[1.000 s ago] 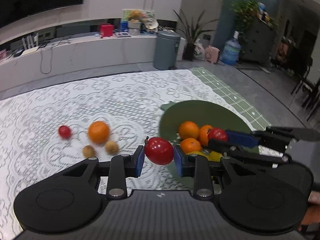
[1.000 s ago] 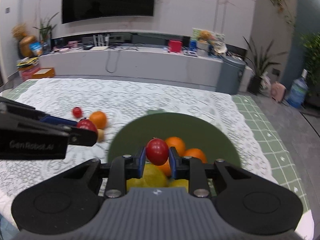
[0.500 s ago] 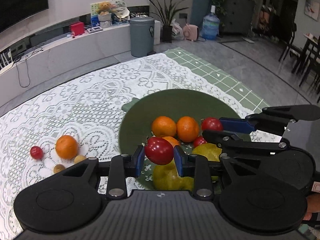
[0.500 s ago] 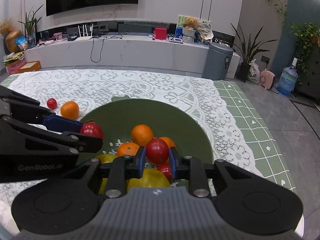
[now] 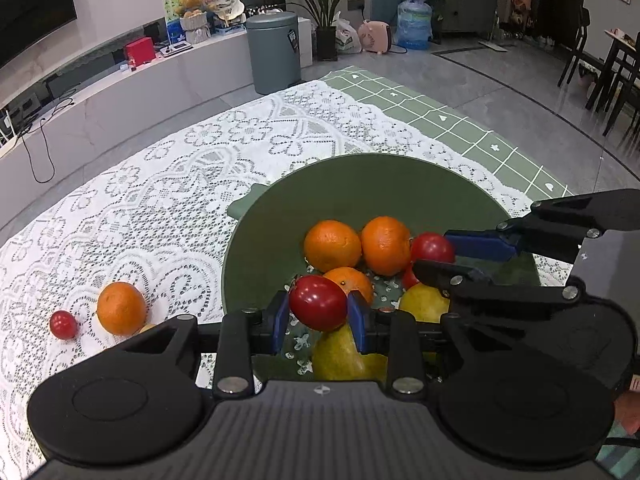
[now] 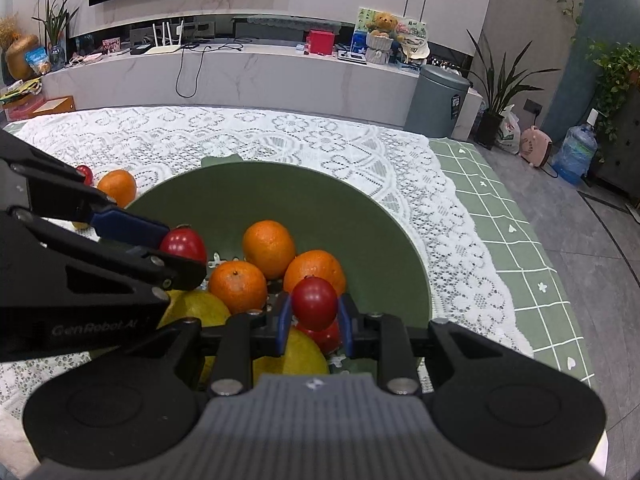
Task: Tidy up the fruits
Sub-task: 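Carry both tomatoes over the colander and open both tools to drop them, then move both tools back toward the remaining orange, tomato and kiwis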
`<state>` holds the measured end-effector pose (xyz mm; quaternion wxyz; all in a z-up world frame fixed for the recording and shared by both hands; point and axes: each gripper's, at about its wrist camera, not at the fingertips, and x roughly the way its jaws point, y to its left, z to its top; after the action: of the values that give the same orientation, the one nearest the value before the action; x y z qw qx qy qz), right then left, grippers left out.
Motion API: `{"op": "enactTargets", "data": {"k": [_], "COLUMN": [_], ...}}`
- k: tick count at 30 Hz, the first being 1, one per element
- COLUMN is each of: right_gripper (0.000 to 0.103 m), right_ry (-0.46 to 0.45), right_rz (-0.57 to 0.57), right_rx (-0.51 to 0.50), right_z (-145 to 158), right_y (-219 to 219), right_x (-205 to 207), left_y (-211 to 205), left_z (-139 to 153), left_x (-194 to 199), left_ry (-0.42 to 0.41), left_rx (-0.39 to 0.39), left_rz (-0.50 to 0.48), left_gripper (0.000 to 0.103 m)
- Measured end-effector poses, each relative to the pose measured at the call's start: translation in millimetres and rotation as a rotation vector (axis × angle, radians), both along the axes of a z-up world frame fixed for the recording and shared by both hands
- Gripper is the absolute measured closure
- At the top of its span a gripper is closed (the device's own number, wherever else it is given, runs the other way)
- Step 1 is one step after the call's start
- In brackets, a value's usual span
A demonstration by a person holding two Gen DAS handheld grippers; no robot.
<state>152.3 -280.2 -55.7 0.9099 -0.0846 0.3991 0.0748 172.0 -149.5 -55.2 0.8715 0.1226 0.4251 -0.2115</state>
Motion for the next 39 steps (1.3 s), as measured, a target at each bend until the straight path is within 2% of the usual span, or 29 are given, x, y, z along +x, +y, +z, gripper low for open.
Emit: {"op": "enactTargets", "data": {"k": [10,21,25,31,34,36,39], "right_gripper": [0.082,0.081,0.080,0.066,0.056,0.046,0.037], "right_ry": [0.016,0.022,0.021,0.003,-0.007,-0.017,-0.030], "right_rz": [0.011,-0.001,0.002,-0.012,-0.029,-0.041,-0.057], "right_rx": [-0.018,-0.011,-0.016,-0.027,-0.025,-0.026,-0.018], "right_z": [-10,-13,-11,-5,-1,3,8], "right_y": [3,1,1,-2,-5,-6,-8], "right_x": [11,16,15,11,9,7,3], "left_y": [-2,-4,-4,0,3,7,12], "left_z": [-12,-14,-13,-6,-1,4,11], "left_x": [15,17,17,14,10,7,2], "left_ry": [0.033,0.025,0.020,0.004,-0.008,-0.020,-0.025], "left_rx": [0.012,0.025,0.036,0.037,0.034,0.027,0.009], "left_rz": [0.017,0.000,0.002,0.015,0.027,0.034,0.041], "left_gripper": [0.067,0.067,0.061,0.053,0.047,0.046,0.046]}}
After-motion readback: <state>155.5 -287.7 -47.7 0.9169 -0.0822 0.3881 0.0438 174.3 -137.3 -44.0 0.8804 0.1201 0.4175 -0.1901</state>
